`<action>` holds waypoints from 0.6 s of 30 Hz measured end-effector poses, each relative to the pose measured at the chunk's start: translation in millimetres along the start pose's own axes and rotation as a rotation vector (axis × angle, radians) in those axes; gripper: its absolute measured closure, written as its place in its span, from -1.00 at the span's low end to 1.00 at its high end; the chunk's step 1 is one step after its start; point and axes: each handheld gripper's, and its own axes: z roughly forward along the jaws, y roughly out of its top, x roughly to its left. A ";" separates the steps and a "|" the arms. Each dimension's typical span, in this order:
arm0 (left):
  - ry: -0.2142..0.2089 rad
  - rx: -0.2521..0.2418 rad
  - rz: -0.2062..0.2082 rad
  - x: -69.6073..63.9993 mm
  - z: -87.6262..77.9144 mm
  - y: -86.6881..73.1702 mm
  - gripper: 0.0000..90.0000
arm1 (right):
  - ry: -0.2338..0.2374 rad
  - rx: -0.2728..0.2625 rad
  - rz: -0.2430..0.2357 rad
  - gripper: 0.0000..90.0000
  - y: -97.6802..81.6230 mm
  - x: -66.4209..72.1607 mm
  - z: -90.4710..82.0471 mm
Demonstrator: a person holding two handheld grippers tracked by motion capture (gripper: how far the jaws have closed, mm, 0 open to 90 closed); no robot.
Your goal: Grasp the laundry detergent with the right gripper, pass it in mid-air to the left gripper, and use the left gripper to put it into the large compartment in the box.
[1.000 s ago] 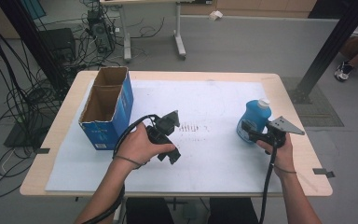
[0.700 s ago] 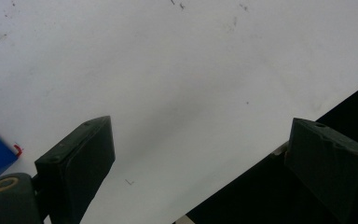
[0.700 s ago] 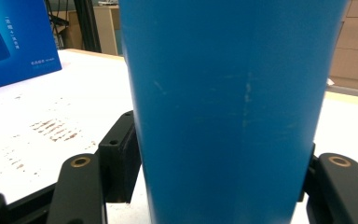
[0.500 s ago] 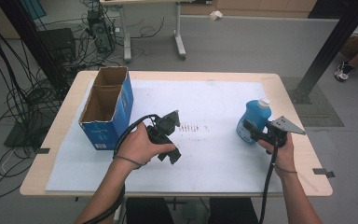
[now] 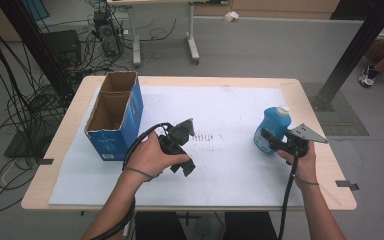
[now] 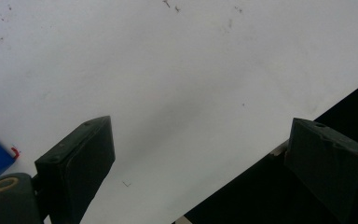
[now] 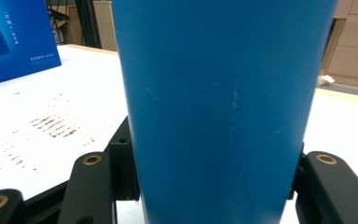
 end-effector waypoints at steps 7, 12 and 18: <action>0.002 -0.001 -0.003 0.1 -0.2 -0.5 -0.81 | -0.003 0.000 -0.005 -0.01 0.0 0.4 0.0; 0.003 -0.001 0.002 -0.4 -0.4 -0.5 -0.82 | -0.004 0.001 -0.005 -0.01 0.0 0.7 0.0; 0.001 -0.005 0.006 -0.5 -0.7 0.1 -0.82 | -0.006 0.001 -0.004 -0.01 0.0 0.9 0.0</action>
